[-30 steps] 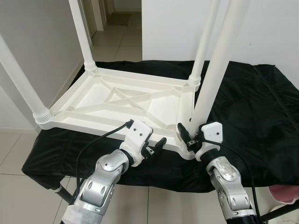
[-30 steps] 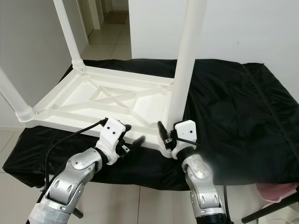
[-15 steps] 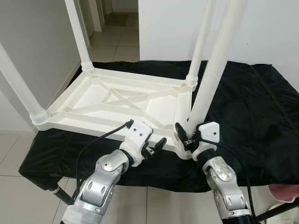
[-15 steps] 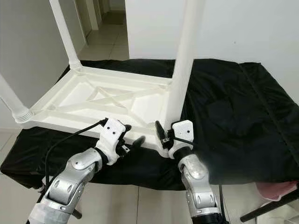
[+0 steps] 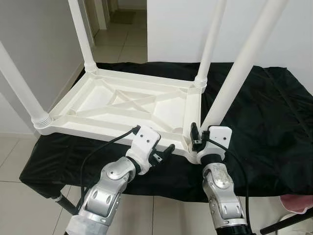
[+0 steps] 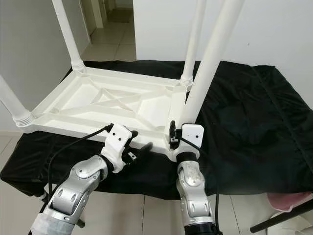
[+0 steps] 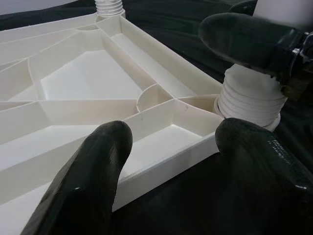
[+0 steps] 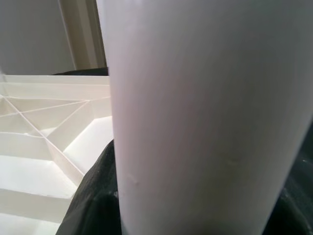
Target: Building children table
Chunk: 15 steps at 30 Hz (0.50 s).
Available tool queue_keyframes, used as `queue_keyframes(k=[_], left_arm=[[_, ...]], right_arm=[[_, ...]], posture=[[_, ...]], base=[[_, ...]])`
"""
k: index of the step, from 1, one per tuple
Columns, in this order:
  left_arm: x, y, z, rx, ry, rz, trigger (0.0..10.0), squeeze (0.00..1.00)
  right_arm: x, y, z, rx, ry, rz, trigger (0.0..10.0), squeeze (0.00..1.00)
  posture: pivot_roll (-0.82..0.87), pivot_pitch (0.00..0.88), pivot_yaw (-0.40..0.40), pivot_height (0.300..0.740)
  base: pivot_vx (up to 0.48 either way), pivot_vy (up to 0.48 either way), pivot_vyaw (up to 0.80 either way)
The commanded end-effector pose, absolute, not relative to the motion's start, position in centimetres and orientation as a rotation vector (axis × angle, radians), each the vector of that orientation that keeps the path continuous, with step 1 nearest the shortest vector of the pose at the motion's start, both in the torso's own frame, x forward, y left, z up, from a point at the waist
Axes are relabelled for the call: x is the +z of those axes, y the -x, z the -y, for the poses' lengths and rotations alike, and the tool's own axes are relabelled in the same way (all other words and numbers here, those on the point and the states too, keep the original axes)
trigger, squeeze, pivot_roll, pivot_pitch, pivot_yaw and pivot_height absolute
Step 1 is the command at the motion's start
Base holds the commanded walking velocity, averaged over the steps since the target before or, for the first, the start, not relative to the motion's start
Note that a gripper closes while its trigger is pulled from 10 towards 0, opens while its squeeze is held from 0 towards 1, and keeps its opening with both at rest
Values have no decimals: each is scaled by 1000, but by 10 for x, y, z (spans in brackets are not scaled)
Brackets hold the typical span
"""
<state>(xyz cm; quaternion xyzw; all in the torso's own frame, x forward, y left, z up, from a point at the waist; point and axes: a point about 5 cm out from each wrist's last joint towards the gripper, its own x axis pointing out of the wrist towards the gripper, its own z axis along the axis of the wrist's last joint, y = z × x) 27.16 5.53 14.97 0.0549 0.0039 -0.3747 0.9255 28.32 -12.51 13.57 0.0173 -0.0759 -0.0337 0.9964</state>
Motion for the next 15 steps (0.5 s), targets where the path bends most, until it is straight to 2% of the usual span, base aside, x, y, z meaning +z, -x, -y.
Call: queue_keyframes(k=[1, 6, 15], left_arm=[[148, -273, -57, -717, -123, -10, 10000, 0], [148, -275, -57, -713, -122, -5, 10000, 0], [148, -274, -55, -716, -124, 2, 10000, 0]], right_arm=[[109, -281, 121, -68, -7, 11, 10000, 0], [113, -286, 130, -99, 44, 36, 10000, 0], [114, -288, 128, -103, 51, 40, 10000, 0]], posture=[[-18, 30, 33, 740], [-16, 22, 25, 740], [-11, 9, 13, 740]], base=[[0, 0, 0], [0, 0, 0], [0, 0, 0]])
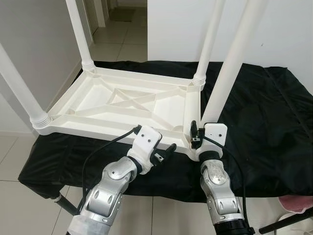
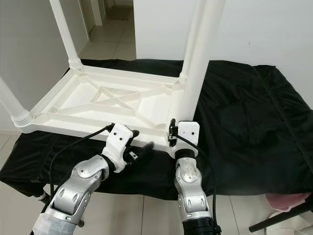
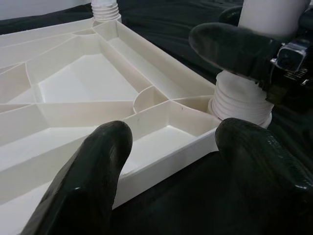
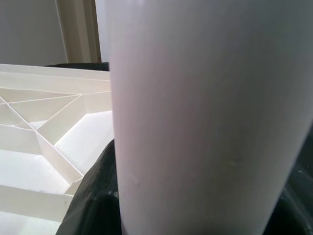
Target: Building children table
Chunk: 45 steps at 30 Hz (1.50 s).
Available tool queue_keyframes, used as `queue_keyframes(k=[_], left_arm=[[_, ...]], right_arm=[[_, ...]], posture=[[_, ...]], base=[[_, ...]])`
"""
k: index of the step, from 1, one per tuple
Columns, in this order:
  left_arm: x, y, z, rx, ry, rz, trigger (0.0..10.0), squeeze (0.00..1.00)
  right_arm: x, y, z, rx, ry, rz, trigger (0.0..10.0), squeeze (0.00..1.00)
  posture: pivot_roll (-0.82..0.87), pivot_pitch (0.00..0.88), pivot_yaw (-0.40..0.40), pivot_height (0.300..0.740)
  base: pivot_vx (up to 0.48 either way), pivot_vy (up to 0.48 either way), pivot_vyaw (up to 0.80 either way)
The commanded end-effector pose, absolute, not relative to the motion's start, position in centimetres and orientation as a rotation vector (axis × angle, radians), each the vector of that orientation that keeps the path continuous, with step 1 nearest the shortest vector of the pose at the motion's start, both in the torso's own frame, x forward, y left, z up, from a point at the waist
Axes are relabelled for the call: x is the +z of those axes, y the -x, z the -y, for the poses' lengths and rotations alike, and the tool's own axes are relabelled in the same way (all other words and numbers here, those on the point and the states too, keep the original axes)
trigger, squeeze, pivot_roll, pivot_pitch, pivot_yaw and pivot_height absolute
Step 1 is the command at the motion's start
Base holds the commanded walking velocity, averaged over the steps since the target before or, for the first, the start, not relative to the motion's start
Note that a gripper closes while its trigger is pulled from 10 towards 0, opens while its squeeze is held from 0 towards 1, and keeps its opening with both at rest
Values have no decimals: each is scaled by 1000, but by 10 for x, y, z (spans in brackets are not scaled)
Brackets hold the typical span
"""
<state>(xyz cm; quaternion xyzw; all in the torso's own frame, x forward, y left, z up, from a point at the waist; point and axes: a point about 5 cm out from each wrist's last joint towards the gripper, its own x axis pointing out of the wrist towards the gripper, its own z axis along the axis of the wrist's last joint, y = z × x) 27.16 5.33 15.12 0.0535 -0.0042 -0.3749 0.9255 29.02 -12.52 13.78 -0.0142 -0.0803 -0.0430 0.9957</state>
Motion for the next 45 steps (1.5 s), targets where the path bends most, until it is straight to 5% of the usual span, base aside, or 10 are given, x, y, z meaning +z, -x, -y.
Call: queue_keyframes(k=[1, 18, 19, 22, 23, 45], left_arm=[[148, -273, -55, -719, -124, 5, 10000, 0], [149, -273, -56, -708, -127, 13, 10000, 0], [148, -273, -57, -703, -126, 11, 10000, 0], [148, -274, -58, -693, -127, 10, 10000, 0], [148, -274, -58, -690, -125, 9, 10000, 0], [149, -274, -58, -689, -124, 8, 10000, 0]], right_arm=[[113, -288, 126, -101, 53, 40, 10000, 0], [117, -293, 129, -63, 25, 57, 10000, 24], [120, -293, 130, -50, 17, 78, 10000, 1000], [126, -293, 133, -18, 22, 121, 10000, 1000], [129, -294, 136, 12, 18, 137, 10000, 0], [160, -316, 169, 338, 109, 227, 10000, 0]], posture=[[-6, 2, 8, 740], [0, 1, 7, 740], [1, 3, 8, 740], [1, 3, 8, 740], [-1, 9, 9, 740], [-4, 19, 19, 740]], base=[[0, 0, 0], [0, 0, 0], [0, 0, 0], [0, 0, 0], [0, 0, 0], [0, 0, 0]])
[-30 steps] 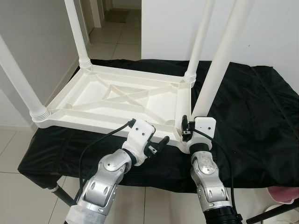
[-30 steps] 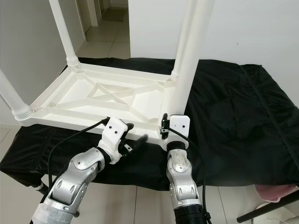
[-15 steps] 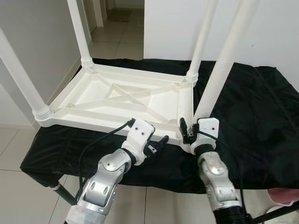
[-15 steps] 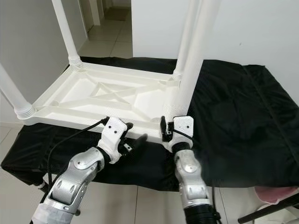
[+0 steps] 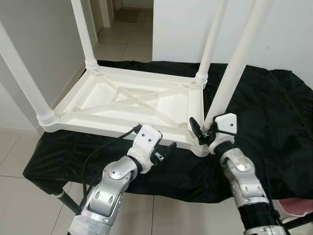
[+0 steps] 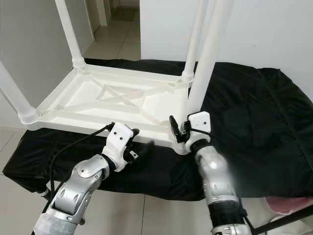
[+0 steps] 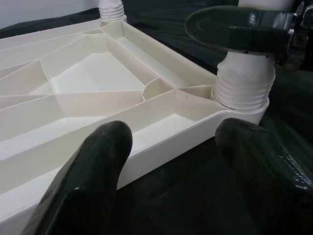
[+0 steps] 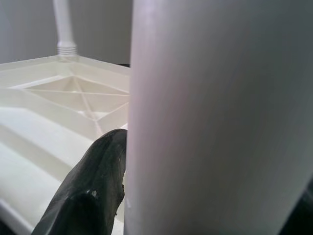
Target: Building children table
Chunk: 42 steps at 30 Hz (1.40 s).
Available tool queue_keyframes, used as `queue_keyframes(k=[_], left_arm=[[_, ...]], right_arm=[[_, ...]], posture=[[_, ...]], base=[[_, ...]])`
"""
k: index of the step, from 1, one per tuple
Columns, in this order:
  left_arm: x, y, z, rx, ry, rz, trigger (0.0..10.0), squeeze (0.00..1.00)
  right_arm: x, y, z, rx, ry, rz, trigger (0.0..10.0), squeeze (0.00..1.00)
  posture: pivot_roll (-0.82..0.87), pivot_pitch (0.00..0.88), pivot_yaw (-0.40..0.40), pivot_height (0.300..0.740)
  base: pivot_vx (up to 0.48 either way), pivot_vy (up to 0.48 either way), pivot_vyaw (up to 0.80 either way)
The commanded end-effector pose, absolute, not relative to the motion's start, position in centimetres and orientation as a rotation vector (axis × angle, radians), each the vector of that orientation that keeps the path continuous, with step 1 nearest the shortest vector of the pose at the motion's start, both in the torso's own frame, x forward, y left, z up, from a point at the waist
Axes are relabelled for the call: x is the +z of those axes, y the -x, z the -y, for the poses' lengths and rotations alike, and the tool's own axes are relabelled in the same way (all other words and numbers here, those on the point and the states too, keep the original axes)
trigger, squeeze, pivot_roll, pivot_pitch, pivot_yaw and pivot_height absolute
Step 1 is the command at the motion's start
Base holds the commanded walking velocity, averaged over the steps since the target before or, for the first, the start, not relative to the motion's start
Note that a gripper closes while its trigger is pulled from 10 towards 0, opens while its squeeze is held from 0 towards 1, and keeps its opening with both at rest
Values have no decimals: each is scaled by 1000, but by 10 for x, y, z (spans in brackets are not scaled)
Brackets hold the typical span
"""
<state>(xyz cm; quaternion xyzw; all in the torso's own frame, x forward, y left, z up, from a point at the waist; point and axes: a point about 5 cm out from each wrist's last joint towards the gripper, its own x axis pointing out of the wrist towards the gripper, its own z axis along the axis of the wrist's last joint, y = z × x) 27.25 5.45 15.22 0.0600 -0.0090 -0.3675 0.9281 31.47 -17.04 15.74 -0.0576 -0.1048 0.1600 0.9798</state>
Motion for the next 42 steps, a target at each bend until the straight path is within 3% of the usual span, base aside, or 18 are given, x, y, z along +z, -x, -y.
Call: queue_keyframes(k=[1, 5, 6, 7, 8, 9, 10, 11, 12, 19, 20, 22, 23, 33, 42], left_arm=[[150, -276, -59, -686, -125, 10, 10000, 0], [151, -276, -60, -683, -126, 11, 10000, 0], [151, -276, -60, -683, -128, 12, 10000, 0], [151, -276, -60, -683, -128, 12, 10000, 0], [151, -276, -60, -683, -130, 12, 10000, 0], [151, -276, -61, -683, -132, 13, 10000, 0], [151, -276, -61, -682, -132, 13, 10000, 0], [151, -276, -61, -681, -132, 12, 10000, 0], [151, -276, -61, -681, -132, 13, 10000, 0], [152, -276, -59, -682, -128, 13, 10000, 0], [152, -276, -60, -682, -127, 12, 10000, 0], [152, -276, -60, -682, -126, 11, 10000, 0], [152, -275, -60, -682, -126, 10, 10000, 0], [151, -274, -61, -685, -129, 5, 10000, 0], [151, -275, -60, -693, -132, 4, 10000, 0]], right_arm=[[159, -317, 175, 380, 115, 209, 10000, 0], [156, -318, 185, 438, 141, 172, 9843, 0], [154, -317, 187, 450, 148, 163, 7804, 0], [154, -317, 187, 450, 148, 163, 7804, 0], [152, -317, 192, 464, 158, 149, 4667, 0], [151, -316, 195, 474, 164, 142, 4667, 0], [149, -315, 197, 486, 172, 134, 2941, 0], [148, -315, 201, 490, 182, 125, 1882, 0], [147, -315, 201, 497, 185, 117, 0, 0], [141, -314, 205, 513, 182, 97, 39, 0], [139, -314, 207, 497, 176, 83, 7843, 0], [137, -314, 208, 485, 171, 73, 7843, 0], [135, -314, 210, 476, 158, 66, 10000, 0], [123, -312, 206, 436, 28, 21, 10000, 0], [124, -316, 197, 405, 26, 6, 10000, 0]], posture=[[-2, 18, 20, 740], [-2, 18, 20, 740], [1, 18, 24, 740], [1, 18, 24, 740], [0, 19, 24, 740], [0, 19, 24, 740], [-1, 20, 25, 740], [-1, 20, 25, 740], [-2, 21, 27, 740], [-2, 25, 28, 740], [0, 30, 30, 740], [0, 30, 30, 740], [0, 32, 30, 740], [-1, 36, 42, 740], [-2, 39, 45, 740]], base=[[0, 0, 0], [0, 0, 0], [0, 0, 0], [0, 0, 0], [0, 0, 0], [0, 0, 0], [0, 0, 0], [0, 0, 0], [0, 0, 0], [0, 0, 0], [0, 0, 0], [0, 0, 0], [0, 0, 0], [0, 0, 0], [0, 0, 0]])
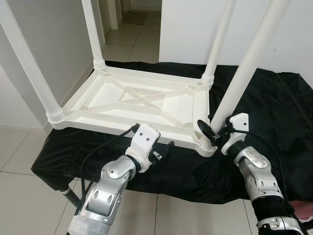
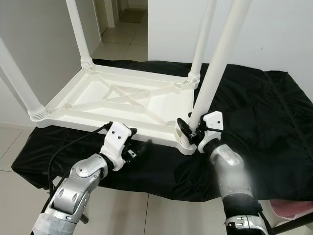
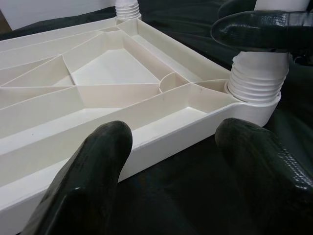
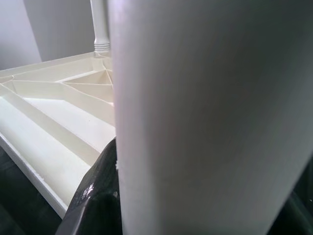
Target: Building children table
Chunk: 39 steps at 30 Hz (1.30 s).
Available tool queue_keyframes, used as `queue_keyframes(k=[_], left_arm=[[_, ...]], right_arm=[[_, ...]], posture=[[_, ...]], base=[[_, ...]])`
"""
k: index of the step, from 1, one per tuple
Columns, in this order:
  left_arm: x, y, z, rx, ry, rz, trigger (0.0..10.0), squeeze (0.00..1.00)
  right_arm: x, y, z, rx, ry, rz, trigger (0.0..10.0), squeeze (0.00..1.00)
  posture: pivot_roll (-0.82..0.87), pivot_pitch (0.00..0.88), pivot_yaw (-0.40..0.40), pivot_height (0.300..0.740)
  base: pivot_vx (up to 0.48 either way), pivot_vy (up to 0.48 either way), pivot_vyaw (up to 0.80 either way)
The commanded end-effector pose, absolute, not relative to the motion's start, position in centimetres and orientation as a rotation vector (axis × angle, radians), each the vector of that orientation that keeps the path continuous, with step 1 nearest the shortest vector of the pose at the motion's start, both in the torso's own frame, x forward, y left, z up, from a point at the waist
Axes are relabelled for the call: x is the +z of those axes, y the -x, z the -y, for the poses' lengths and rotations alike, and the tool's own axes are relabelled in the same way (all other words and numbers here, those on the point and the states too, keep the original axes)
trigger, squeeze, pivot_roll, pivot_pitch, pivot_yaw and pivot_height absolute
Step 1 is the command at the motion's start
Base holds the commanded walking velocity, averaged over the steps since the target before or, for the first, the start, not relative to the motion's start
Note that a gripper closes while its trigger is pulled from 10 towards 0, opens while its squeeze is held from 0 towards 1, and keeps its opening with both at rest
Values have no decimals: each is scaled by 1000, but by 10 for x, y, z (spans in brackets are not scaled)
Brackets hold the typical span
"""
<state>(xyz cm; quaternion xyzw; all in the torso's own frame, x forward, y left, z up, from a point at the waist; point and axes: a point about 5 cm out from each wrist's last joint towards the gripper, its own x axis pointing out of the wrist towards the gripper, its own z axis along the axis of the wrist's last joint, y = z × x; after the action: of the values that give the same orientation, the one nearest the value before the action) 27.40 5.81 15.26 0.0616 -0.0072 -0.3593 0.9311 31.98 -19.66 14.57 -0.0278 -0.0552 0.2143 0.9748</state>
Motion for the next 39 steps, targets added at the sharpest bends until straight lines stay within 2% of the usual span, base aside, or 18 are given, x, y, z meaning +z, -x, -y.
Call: queue_keyframes(k=[1, 15, 26, 33, 39], left_arm=[[151, -275, -60, -693, -132, 4, 10000, 0], [150, -272, -59, -694, -128, 0, 10000, 0], [149, -271, -58, -699, -131, 1, 10000, 0], [149, -271, -60, -687, -123, -1, 10000, 0], [148, -269, -58, -695, -120, -3, 10000, 0]], right_arm=[[124, -316, 197, 405, 26, 6, 10000, 0], [119, -305, 173, 220, 65, -4, 10000, 0], [108, -282, 152, -174, -11, -75, 10000, 0], [107, -278, 146, -232, -42, -89, 10000, 0], [111, -280, 143, -161, -75, -56, 10000, 0]], posture=[[-2, 39, 45, 740], [5, 31, 27, 740], [9, 23, 21, 740], [9, 28, 26, 740], [5, 31, 27, 740]], base=[[0, 0, 0], [0, 0, 0], [0, 0, 0], [0, 0, 0], [0, 0, 0]])
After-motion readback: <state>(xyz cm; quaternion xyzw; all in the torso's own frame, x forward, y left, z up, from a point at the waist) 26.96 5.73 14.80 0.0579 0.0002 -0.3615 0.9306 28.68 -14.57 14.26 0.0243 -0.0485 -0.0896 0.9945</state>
